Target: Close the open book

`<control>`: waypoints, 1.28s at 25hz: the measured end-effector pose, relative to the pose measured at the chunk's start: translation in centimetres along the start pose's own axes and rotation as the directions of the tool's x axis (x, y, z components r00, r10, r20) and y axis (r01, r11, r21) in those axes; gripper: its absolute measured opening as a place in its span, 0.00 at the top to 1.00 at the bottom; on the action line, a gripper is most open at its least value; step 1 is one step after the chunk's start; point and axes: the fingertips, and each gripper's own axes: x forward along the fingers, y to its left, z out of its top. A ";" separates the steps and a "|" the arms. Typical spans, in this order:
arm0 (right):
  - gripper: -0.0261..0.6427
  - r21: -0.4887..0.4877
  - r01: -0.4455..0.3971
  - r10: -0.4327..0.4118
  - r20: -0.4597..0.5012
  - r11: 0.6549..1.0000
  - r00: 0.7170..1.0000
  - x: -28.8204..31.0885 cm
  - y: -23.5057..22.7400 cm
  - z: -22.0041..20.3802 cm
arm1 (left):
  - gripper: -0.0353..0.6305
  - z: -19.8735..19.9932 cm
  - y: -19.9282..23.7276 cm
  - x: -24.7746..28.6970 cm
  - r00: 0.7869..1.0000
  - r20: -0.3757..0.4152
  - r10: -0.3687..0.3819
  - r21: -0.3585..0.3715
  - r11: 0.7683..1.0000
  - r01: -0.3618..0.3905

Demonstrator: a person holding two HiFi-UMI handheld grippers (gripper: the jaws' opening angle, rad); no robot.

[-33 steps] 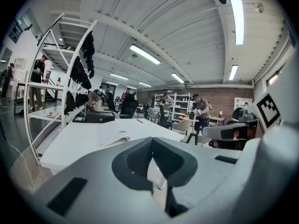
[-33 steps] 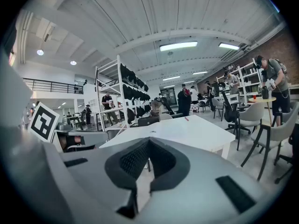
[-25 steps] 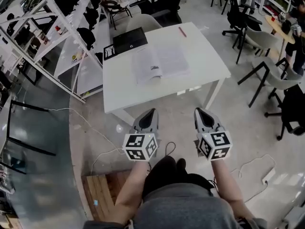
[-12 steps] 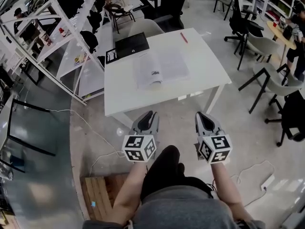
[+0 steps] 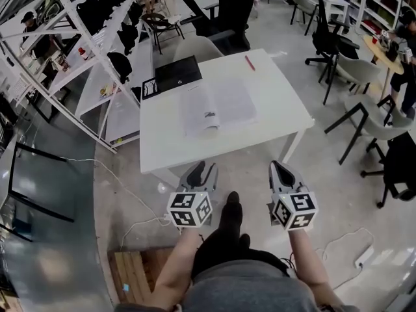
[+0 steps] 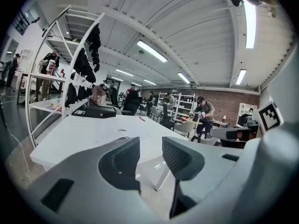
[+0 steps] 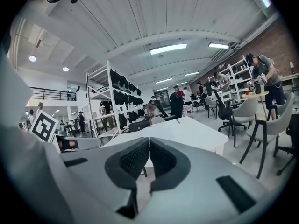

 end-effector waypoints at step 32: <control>0.96 -0.019 0.039 -0.040 -0.051 0.999 0.998 22.7 -4.3 5.7 | 0.70 5.3 13.1 19.8 0.997 -0.062 -0.041 -0.113 0.993 0.034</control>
